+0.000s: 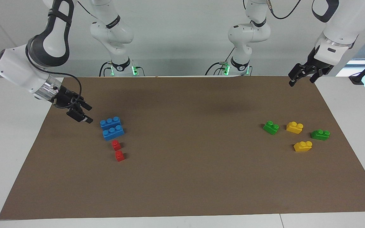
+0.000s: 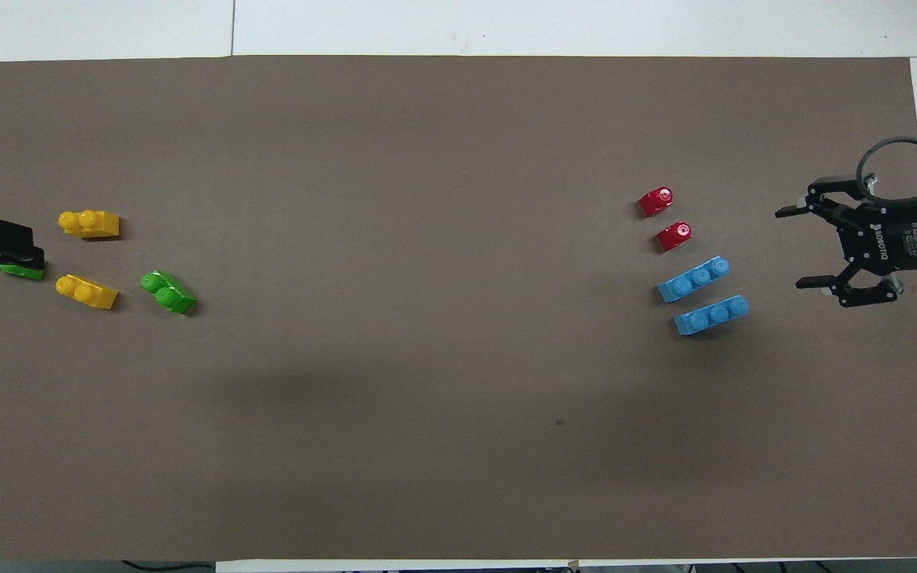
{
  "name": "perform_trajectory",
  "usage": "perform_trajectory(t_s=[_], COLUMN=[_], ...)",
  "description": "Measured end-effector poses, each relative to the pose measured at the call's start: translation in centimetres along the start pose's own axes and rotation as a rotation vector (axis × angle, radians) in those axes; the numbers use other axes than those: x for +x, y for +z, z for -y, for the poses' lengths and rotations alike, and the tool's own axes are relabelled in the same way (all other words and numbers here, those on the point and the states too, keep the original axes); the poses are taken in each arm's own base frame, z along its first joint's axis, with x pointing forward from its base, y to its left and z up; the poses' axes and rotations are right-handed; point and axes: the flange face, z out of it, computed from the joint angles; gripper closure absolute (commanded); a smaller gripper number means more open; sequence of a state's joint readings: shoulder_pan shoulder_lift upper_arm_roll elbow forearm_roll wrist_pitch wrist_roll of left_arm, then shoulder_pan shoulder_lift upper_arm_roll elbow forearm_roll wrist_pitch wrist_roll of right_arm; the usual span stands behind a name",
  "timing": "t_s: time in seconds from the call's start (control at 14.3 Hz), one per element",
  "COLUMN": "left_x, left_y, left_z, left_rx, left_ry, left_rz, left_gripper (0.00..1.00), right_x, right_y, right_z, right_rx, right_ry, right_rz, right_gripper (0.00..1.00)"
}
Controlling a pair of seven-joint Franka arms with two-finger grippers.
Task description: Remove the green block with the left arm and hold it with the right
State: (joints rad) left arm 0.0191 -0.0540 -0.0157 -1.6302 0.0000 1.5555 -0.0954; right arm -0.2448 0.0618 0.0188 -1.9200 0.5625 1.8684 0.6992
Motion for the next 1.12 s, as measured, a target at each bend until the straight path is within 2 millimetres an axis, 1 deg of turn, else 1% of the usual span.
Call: perform_trajectory(t_s=[0.14, 0.28, 0.49, 0.7, 0.98, 1.12], left_x=[0.0, 0.0, 0.0, 0.2, 0.2, 0.3], left_y=[0.0, -0.1, -0.1, -0.2, -0.3, -0.3], left_z=[0.0, 0.0, 0.1, 0.1, 0.0, 0.0], left_rx=[0.000, 0.000, -0.001, -0.002, -0.002, -0.002], left_ry=[0.000, 0.000, -0.001, -0.001, 0.000, 0.000], left_rz=[-0.002, -0.003, -0.005, -0.016, -0.024, -0.025], left_gripper=[0.00, 0.00, 0.00, 0.00, 0.00, 0.00], right_x=[-0.5, -1.4, -4.0, -6.7, -12.0, -13.0], right_y=[-1.3, -2.4, -4.1, -5.3, -6.2, -7.3], right_z=[0.8, 1.9, 3.9, 5.0, 5.8, 5.5], right_rx=[-0.009, -0.039, -0.068, -0.098, -0.182, -0.216], right_ry=[-0.032, -0.078, -0.150, -0.218, -0.429, -0.551], right_rz=[-0.031, -0.065, -0.086, -0.117, -0.179, -0.203], right_gripper=[0.00, 0.00, 0.00, 0.00, 0.00, 0.00])
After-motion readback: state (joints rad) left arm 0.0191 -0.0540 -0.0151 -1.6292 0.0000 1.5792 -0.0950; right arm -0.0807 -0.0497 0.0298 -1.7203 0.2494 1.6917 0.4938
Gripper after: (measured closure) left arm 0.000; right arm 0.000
